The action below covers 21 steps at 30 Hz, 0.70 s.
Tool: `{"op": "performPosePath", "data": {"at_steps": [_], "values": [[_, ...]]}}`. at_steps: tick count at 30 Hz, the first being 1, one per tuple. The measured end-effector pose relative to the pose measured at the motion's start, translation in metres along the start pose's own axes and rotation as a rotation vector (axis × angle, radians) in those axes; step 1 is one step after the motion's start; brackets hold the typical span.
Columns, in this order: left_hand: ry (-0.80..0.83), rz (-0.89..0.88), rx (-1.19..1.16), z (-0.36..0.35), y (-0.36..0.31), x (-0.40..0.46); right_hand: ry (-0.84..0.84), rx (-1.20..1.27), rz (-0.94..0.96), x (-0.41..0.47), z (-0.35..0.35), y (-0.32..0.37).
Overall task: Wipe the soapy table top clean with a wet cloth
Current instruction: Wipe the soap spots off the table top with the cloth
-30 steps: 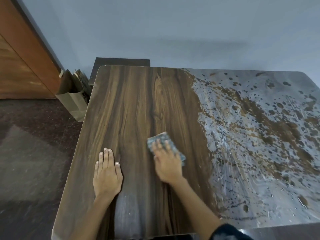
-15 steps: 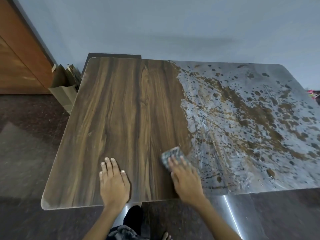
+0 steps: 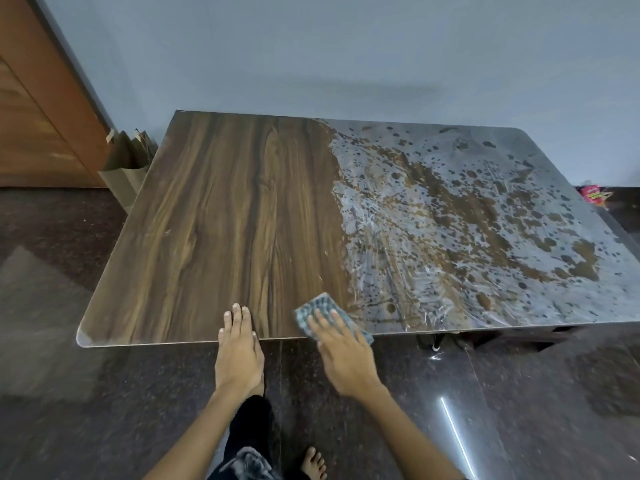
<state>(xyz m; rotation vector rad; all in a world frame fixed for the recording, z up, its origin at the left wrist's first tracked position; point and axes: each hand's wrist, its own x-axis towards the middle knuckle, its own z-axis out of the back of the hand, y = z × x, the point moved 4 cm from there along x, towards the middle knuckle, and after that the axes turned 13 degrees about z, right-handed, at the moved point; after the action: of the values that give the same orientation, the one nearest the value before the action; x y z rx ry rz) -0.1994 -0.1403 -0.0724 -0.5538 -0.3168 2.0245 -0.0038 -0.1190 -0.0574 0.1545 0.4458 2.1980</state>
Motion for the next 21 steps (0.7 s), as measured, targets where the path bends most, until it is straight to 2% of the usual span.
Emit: {"op": "performPosePath", "data": {"at_steps": [3,6,8,12,14,18,21], "values": [[0.055,-0.054,-0.008,-0.007,-0.016,-0.009,-0.023,0.009,-0.227,-0.019,0.023,-0.046],[0.132,-0.11,0.027,-0.012,-0.033,-0.015,0.043,0.047,-0.334,-0.004,0.034,-0.059],[0.192,-0.136,0.045,-0.014,-0.044,-0.016,0.051,0.045,-0.297,0.011,0.03,-0.043],[0.264,-0.172,0.06,-0.018,-0.057,-0.016,0.093,0.037,-0.013,0.0,0.01,-0.001],[0.271,-0.176,0.072,-0.019,-0.06,-0.017,0.059,0.047,0.028,-0.018,0.009,-0.001],[0.22,-0.202,0.126,-0.021,-0.067,-0.013,-0.027,0.008,-0.194,-0.037,0.026,-0.047],[0.18,-0.208,0.155,-0.024,-0.075,-0.007,0.015,-0.002,-0.354,-0.025,0.044,-0.085]]}}
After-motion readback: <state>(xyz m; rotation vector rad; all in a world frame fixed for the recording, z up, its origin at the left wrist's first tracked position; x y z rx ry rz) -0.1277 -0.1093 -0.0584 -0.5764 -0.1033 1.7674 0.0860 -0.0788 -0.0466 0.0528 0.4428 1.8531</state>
